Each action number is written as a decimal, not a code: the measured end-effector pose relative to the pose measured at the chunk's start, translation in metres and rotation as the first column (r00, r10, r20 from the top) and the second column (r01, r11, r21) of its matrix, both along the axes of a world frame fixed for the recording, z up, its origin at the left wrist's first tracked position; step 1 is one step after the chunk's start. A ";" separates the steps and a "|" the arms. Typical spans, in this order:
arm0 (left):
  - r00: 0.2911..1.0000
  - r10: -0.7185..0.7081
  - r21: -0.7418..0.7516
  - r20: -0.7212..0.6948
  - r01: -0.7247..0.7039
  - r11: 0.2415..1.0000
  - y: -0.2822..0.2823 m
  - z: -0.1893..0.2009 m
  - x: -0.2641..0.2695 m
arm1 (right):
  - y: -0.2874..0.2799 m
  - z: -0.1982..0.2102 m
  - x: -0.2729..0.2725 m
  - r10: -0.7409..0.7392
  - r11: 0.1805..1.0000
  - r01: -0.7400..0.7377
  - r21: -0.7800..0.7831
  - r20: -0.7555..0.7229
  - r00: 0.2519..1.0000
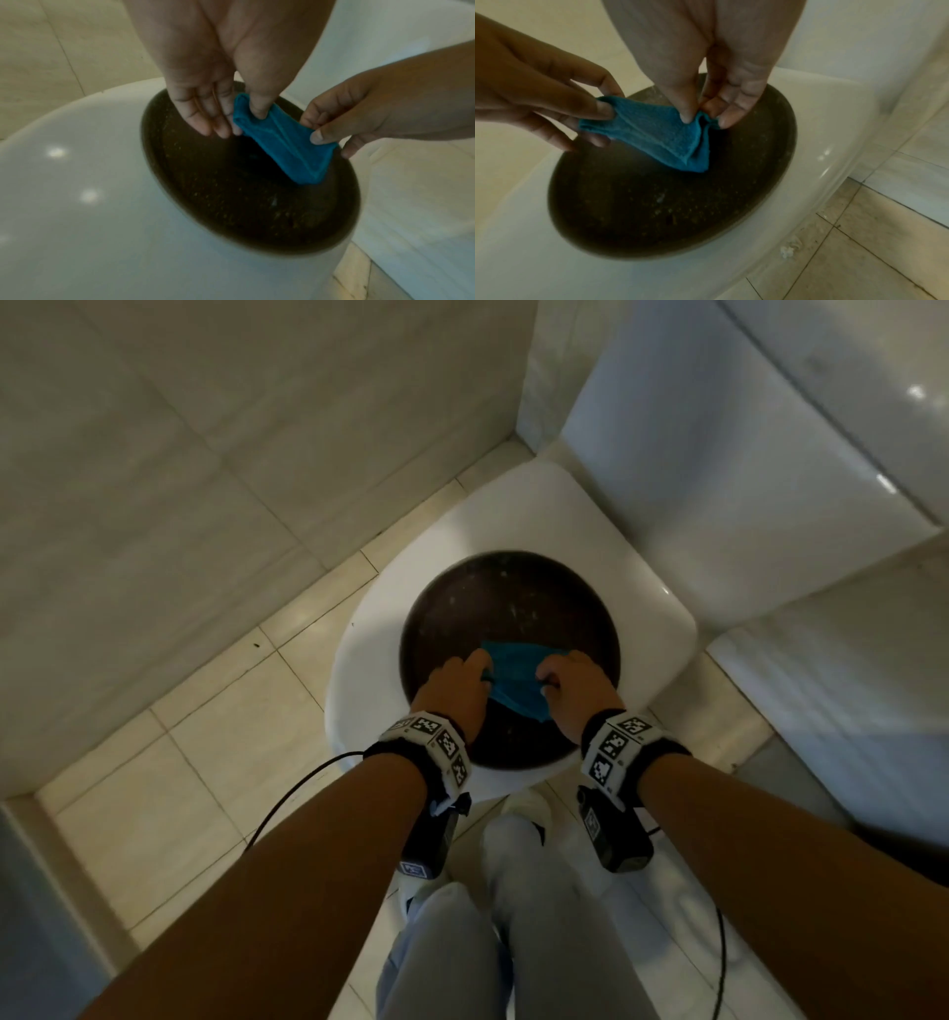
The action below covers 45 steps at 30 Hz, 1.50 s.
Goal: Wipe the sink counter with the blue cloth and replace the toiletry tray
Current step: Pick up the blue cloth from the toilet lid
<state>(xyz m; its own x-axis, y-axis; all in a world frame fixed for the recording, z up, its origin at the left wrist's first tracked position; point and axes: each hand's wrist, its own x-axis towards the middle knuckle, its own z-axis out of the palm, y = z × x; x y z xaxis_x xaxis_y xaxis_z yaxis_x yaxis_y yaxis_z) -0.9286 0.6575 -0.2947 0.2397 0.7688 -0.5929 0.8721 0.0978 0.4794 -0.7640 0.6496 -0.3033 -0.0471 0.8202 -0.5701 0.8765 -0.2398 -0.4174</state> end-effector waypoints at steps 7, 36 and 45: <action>0.996 -0.001 0.061 0.091 -0.005 0.998 0.008 0.122 0.007 | -0.003 0.122 0.013 -0.086 0.984 0.094 0.153 -0.056 0.995; 0.857 -0.323 0.323 0.402 0.197 0.926 -0.089 0.386 0.028 | -0.155 0.404 0.027 -0.238 0.940 0.231 0.250 0.001 0.971; 0.765 -0.513 0.449 0.389 0.328 0.831 -0.144 0.421 0.117 | -0.238 0.457 0.109 -0.358 0.881 0.324 0.345 0.036 0.933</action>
<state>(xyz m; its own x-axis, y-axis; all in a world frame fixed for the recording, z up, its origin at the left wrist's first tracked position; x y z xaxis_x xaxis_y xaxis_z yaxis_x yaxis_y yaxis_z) -0.8120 0.5138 0.1266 0.7639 0.6442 -0.0381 0.4343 -0.4697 0.7686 -0.6554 0.4118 0.1541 0.3108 0.9161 -0.2532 0.8050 -0.3953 -0.4423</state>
